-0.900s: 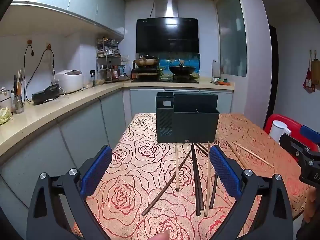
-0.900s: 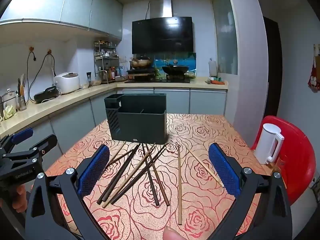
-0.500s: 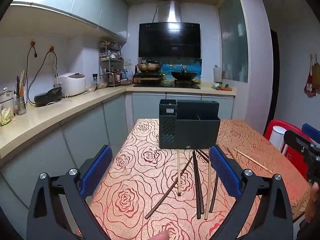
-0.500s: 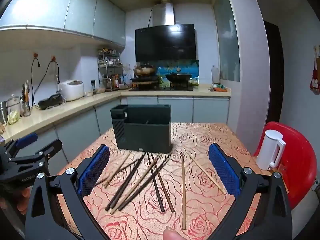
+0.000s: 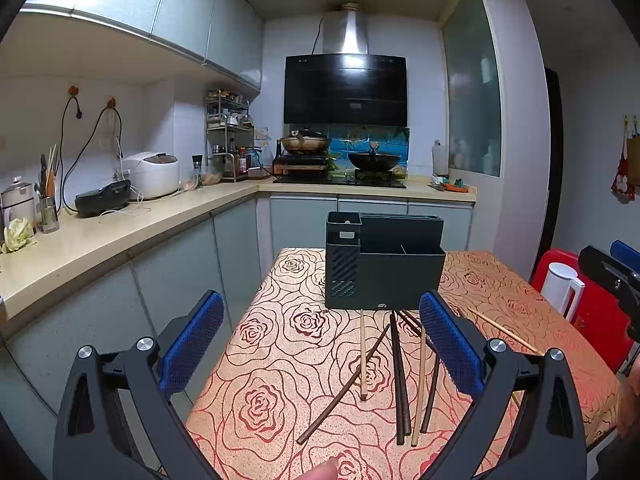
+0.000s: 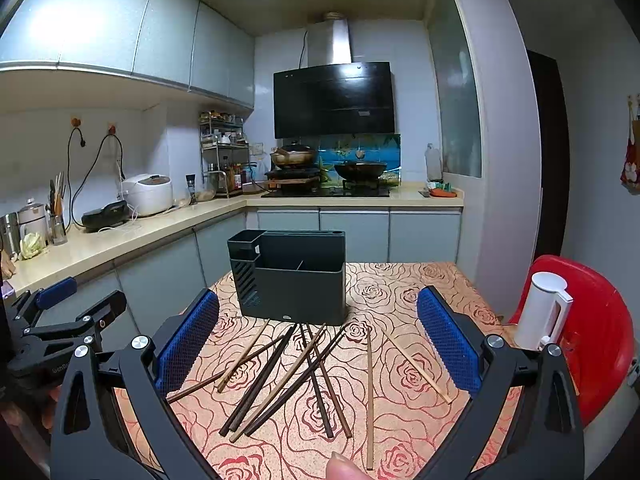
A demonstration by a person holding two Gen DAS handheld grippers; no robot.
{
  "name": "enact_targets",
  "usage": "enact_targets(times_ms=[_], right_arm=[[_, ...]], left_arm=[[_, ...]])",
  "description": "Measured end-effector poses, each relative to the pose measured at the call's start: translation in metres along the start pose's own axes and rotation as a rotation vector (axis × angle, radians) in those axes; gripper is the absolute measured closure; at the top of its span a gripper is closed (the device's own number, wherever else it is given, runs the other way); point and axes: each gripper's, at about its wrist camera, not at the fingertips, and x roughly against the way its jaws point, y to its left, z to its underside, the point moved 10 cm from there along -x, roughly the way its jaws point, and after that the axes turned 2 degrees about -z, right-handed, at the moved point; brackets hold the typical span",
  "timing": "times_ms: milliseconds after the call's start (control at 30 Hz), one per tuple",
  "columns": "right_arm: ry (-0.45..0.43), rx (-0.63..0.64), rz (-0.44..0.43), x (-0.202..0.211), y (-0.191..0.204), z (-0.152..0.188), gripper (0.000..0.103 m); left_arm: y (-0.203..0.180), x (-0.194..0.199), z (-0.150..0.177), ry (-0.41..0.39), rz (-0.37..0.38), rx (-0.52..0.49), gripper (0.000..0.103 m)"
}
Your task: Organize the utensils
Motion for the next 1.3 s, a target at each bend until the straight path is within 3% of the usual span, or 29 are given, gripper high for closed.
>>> enact_targets(times_ms=[1300], right_arm=[[0.003,-0.009,-0.022,0.0030,0.0043,-0.0016,0.007]], left_arm=[[-0.0029,-0.0063,0.0100,0.025,0.004,-0.005,0.007]])
